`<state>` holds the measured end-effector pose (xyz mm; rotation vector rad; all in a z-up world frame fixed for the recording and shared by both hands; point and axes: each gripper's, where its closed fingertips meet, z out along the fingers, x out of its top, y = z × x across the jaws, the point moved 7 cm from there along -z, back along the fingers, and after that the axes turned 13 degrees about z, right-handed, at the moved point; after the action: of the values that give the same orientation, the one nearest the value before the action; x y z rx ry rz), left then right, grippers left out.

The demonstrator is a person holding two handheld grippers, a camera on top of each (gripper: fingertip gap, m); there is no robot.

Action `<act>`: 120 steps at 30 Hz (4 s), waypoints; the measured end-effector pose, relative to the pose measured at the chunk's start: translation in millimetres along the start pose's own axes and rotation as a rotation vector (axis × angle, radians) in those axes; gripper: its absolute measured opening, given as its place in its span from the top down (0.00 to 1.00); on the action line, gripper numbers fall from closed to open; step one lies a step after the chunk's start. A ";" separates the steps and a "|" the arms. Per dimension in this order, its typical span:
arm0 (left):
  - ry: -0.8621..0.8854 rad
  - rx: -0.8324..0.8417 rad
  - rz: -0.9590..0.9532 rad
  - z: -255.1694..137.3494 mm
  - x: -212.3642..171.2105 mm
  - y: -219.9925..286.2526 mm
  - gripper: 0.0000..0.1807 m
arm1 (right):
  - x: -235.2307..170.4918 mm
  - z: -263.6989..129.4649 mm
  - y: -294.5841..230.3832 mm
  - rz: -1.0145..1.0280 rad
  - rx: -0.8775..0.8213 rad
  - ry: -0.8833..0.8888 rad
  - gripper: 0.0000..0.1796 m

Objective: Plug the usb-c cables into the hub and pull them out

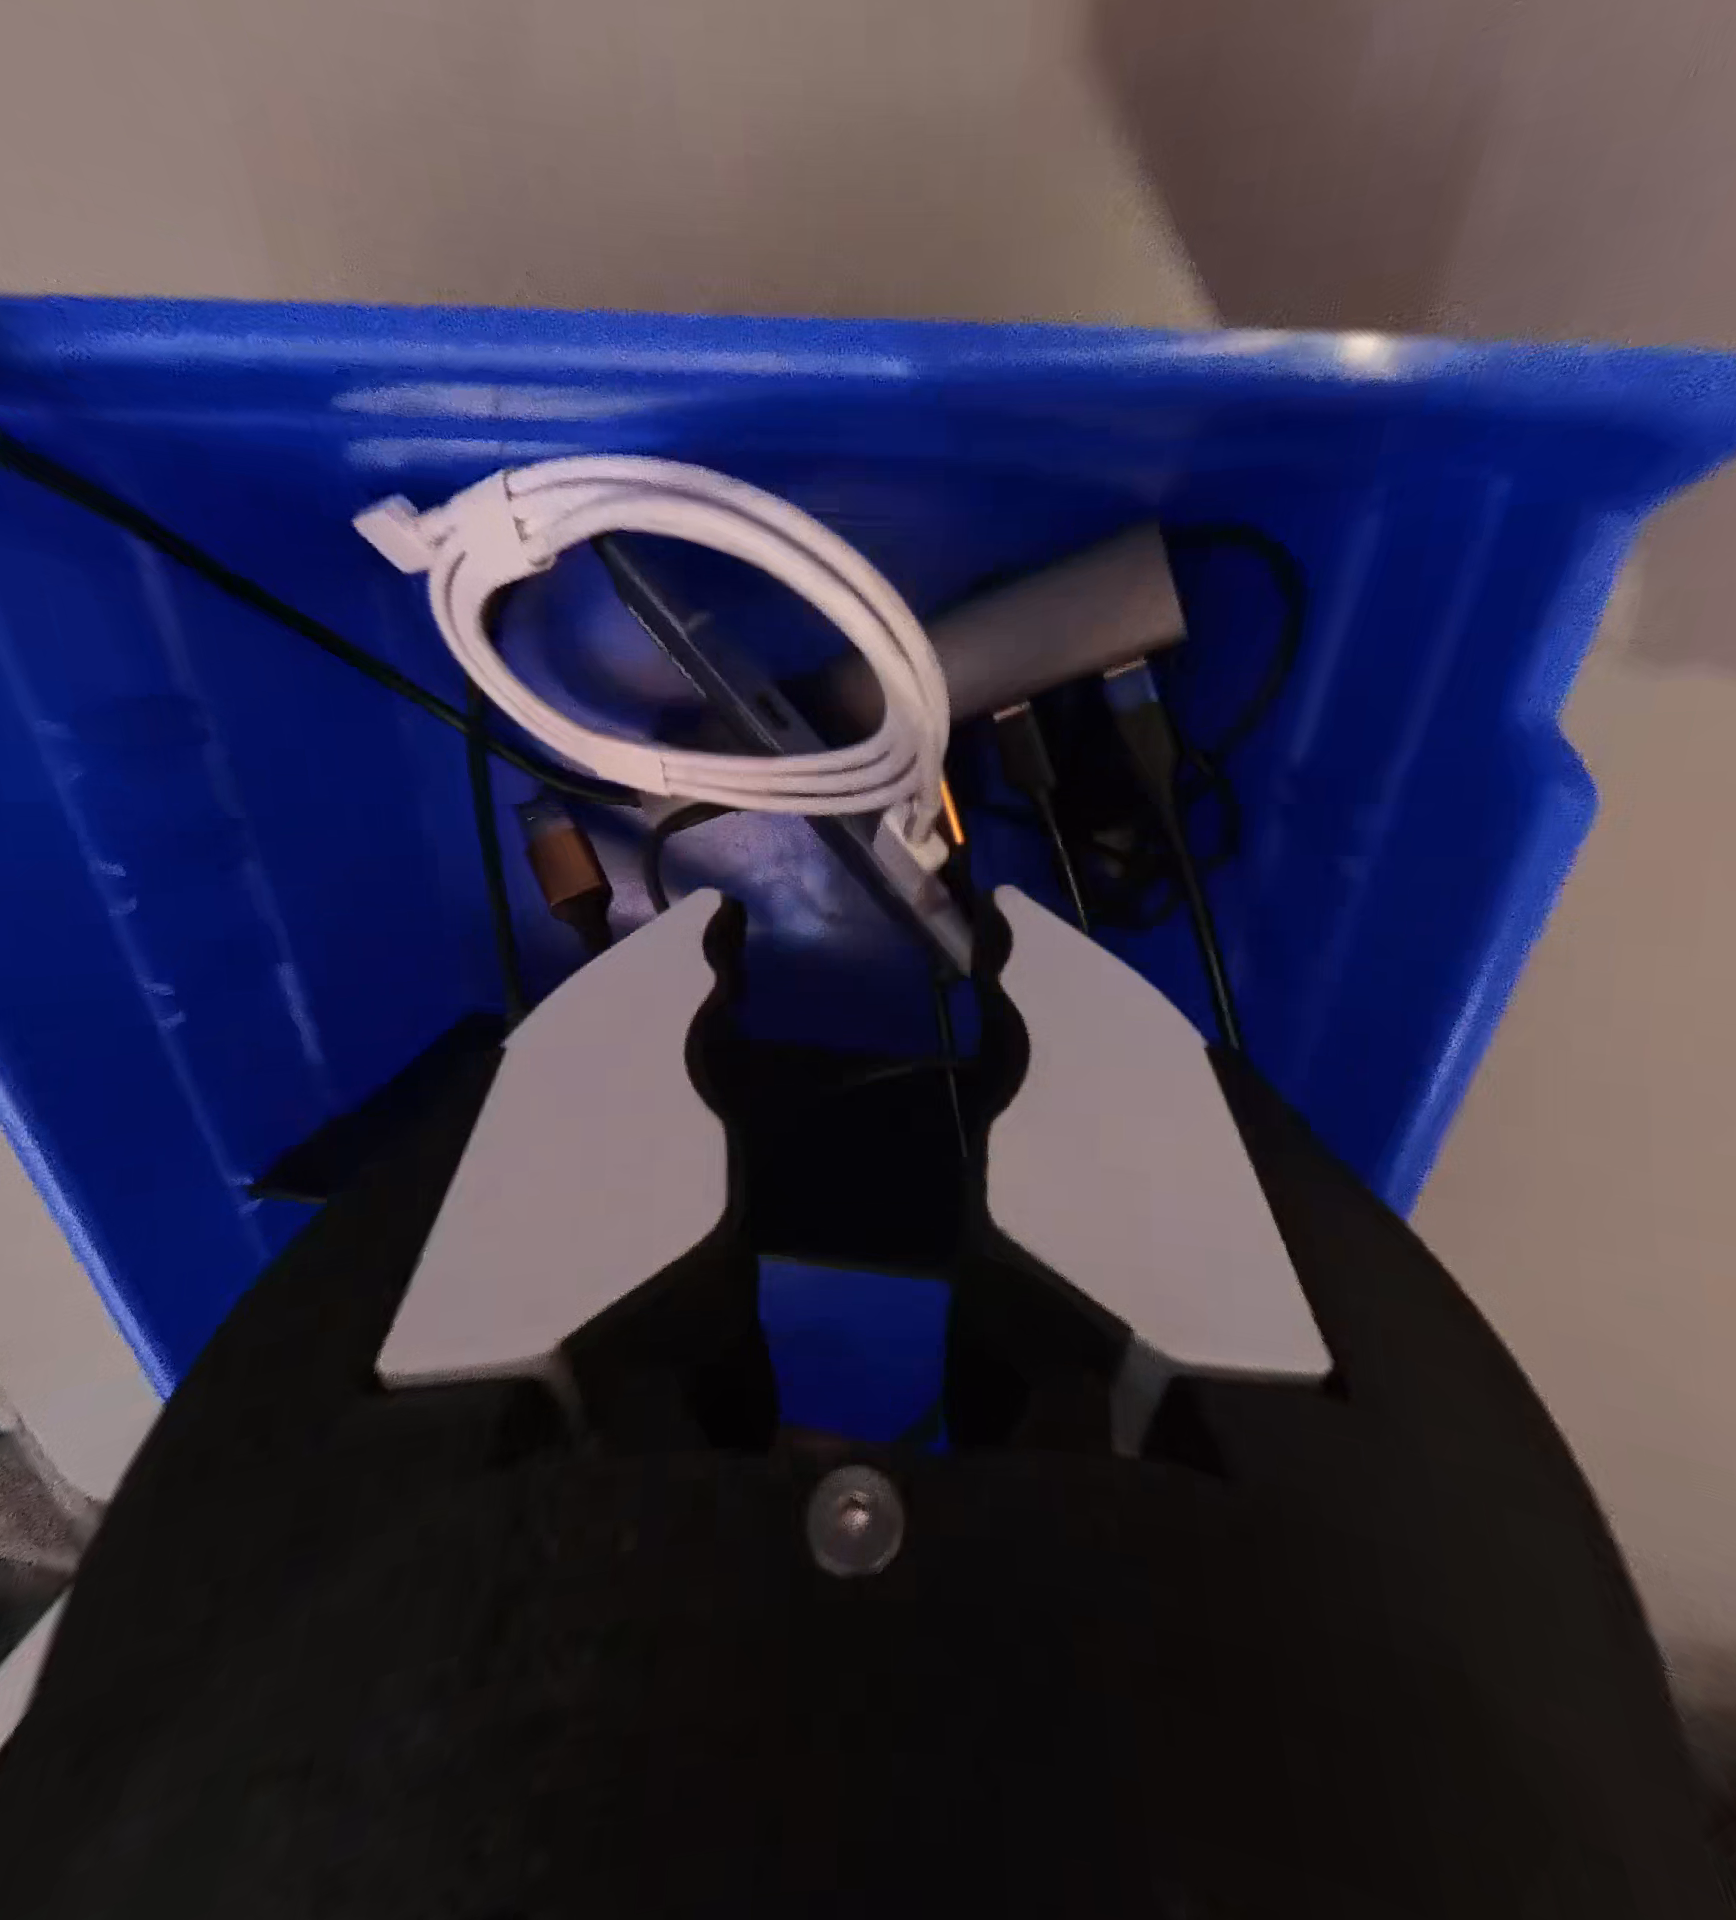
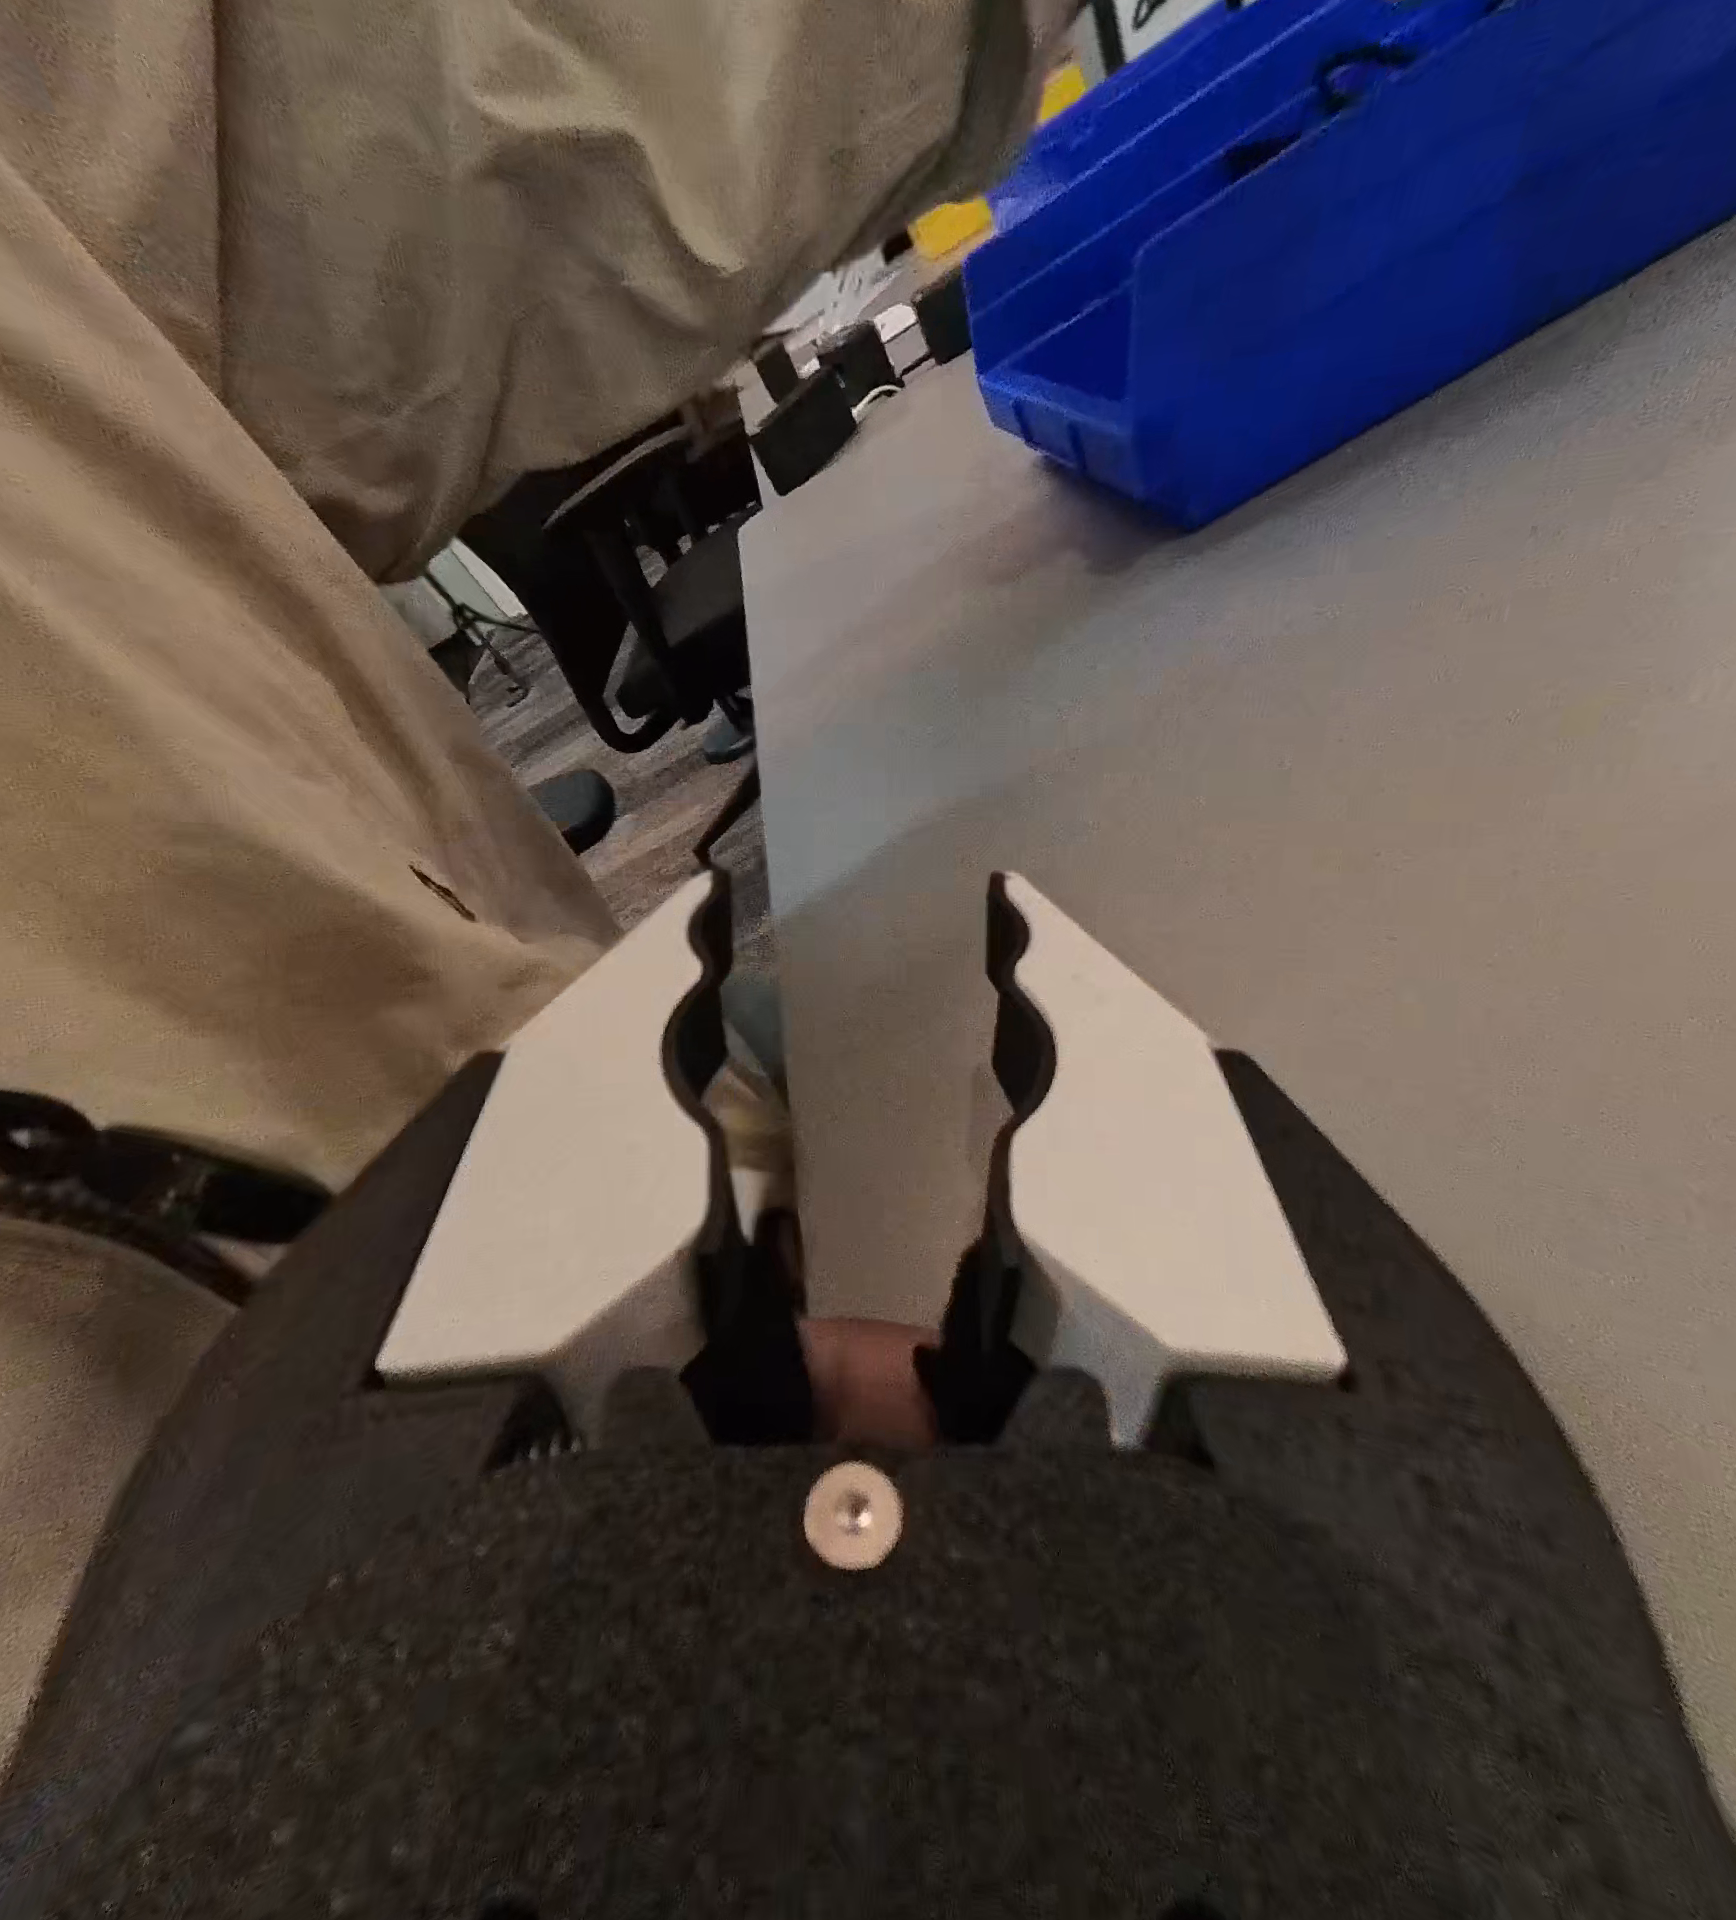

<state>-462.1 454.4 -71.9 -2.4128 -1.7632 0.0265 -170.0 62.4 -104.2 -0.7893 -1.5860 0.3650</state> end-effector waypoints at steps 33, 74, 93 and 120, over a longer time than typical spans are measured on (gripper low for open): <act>1.094 0.815 1.031 -242.1 -135.1 100.3 0.95 | 36.3 -17.1 9.7 0.005 -0.109 0.238 0.72; 1.592 0.084 1.050 -85.7 -266.9 278.5 0.81 | 92.7 -0.8 40.0 0.645 0.530 0.575 0.88; 1.775 -0.029 1.043 -92.3 -276.7 272.8 0.95 | 77.4 28.0 37.1 0.812 0.700 0.439 0.88; 1.711 0.009 1.022 -88.0 -279.3 271.6 0.95 | 83.4 23.0 37.1 0.739 0.687 0.427 0.88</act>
<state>-282.0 99.1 -42.4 -1.7114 0.2013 -1.3271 -181.9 149.4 -70.4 -0.8059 -0.6413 1.1212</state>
